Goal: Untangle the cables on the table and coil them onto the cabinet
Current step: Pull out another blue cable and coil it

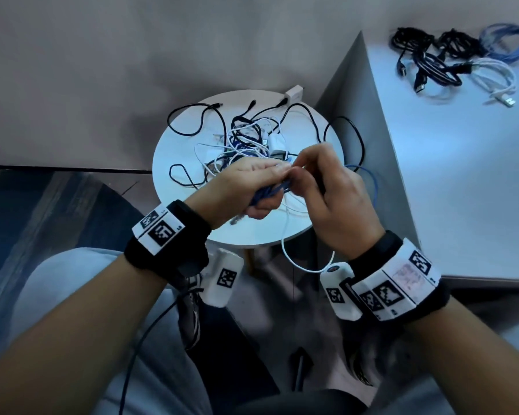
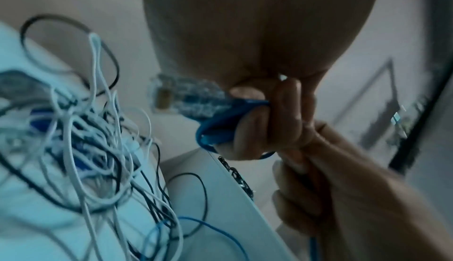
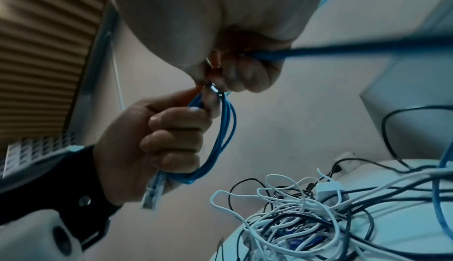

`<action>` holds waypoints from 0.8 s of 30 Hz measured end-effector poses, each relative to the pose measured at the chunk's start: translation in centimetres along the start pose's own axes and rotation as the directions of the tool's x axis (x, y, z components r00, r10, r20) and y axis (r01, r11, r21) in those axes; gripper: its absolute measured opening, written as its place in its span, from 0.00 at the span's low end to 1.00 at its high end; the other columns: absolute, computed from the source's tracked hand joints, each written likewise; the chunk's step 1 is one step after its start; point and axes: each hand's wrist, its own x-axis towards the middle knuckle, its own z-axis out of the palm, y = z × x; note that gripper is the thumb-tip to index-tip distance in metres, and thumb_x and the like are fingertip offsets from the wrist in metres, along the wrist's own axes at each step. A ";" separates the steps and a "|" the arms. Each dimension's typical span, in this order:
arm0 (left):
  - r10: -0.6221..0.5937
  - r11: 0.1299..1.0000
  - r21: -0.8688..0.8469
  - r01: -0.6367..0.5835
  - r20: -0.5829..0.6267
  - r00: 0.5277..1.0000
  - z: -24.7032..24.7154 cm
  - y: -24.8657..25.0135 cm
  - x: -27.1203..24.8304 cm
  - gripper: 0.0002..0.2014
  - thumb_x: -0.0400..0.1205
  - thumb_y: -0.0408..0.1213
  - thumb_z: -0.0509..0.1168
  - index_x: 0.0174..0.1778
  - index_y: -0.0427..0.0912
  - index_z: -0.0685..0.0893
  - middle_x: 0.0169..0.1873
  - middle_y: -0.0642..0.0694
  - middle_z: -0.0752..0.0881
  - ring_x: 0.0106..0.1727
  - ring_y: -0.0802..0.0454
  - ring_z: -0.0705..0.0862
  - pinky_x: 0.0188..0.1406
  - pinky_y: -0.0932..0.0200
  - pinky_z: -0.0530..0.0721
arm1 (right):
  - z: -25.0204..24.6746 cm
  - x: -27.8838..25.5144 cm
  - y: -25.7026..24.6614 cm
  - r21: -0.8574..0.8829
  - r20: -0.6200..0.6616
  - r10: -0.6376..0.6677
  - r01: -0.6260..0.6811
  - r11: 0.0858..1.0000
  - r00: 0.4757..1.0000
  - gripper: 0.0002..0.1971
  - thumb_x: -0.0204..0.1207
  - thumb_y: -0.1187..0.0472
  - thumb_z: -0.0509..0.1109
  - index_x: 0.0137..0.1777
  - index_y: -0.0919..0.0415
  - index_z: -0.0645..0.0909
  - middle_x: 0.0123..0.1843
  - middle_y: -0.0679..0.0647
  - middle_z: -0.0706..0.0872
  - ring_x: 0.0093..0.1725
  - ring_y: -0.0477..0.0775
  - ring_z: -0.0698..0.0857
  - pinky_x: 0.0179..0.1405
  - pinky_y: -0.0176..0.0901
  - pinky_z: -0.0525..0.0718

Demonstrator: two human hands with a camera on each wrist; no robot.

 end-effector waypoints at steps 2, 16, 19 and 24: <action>-0.021 0.993 -0.112 0.026 0.048 0.999 -0.1 0.2 0.0 0.15 0.88 0.40 0.55 0.40 0.39 0.81 0.22 0.51 0.67 0.20 0.59 0.60 0.18 0.64 0.56 | -0.1 0.2 0.1 0.038 -0.030 -0.010 0.011 0.999 1.000 0.05 0.86 0.60 0.65 0.53 0.62 0.77 0.39 0.46 0.83 0.37 0.50 0.83 0.40 0.54 0.83; -0.067 0.762 -0.633 0.140 0.139 0.988 1.4 -0.3 0.0 0.16 0.86 0.45 0.57 0.33 0.46 0.77 0.17 0.55 0.57 0.14 0.58 0.54 0.15 0.63 0.57 | -0.4 1.0 -0.7 0.570 0.243 0.393 -0.459 0.682 0.887 0.23 0.78 0.44 0.68 0.50 0.68 0.78 0.34 0.55 0.86 0.33 0.54 0.83 0.40 0.55 0.84; -0.095 0.760 -0.645 0.083 0.016 0.995 1.8 -0.3 0.5 0.17 0.90 0.44 0.54 0.37 0.43 0.75 0.15 0.56 0.63 0.11 0.62 0.62 0.14 0.66 0.62 | -0.1 1.0 -0.5 0.670 0.272 0.443 -0.498 0.550 0.855 0.16 0.80 0.51 0.68 0.53 0.66 0.76 0.33 0.53 0.83 0.29 0.51 0.81 0.36 0.48 0.83; -0.155 0.796 -0.604 0.023 -0.167 0.974 2.0 -0.1 0.9 0.15 0.91 0.45 0.57 0.40 0.41 0.76 0.18 0.55 0.66 0.14 0.62 0.66 0.18 0.66 0.72 | 0.1 1.1 -0.5 0.782 0.360 0.429 -0.519 0.345 0.828 0.13 0.88 0.56 0.59 0.59 0.67 0.74 0.31 0.54 0.74 0.27 0.53 0.73 0.31 0.41 0.80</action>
